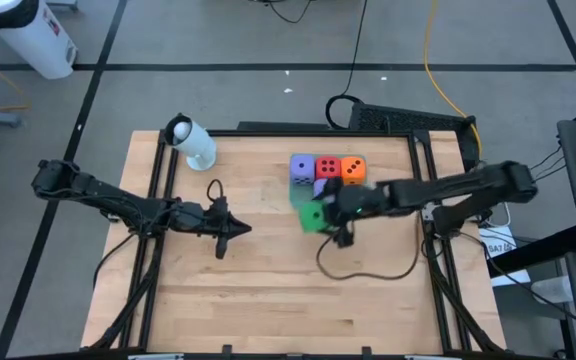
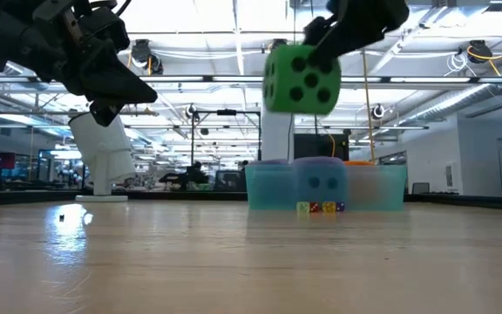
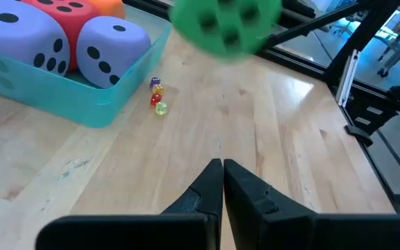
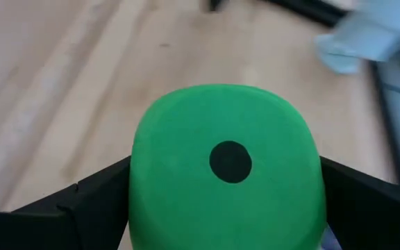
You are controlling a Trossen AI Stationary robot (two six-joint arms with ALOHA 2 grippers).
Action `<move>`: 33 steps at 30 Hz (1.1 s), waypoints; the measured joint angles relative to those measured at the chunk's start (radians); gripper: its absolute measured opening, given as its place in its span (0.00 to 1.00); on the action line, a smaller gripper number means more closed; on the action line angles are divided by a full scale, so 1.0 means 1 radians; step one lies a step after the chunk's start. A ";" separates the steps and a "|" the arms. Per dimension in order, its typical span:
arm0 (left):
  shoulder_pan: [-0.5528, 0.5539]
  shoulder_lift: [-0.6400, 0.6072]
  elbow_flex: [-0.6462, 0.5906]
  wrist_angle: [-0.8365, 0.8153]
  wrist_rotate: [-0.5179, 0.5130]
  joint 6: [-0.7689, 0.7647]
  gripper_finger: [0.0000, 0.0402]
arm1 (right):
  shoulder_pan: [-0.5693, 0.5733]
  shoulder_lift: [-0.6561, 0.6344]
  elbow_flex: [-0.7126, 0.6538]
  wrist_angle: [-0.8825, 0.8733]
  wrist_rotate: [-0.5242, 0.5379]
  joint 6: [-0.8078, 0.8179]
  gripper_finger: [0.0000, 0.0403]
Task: Pick & Place Dice
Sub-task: Put the big green dice into the transparent blue bin
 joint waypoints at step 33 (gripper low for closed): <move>0.002 0.000 0.000 0.003 -0.097 0.038 0.05 | -0.331 0.248 -0.011 0.259 -0.056 -0.040 0.97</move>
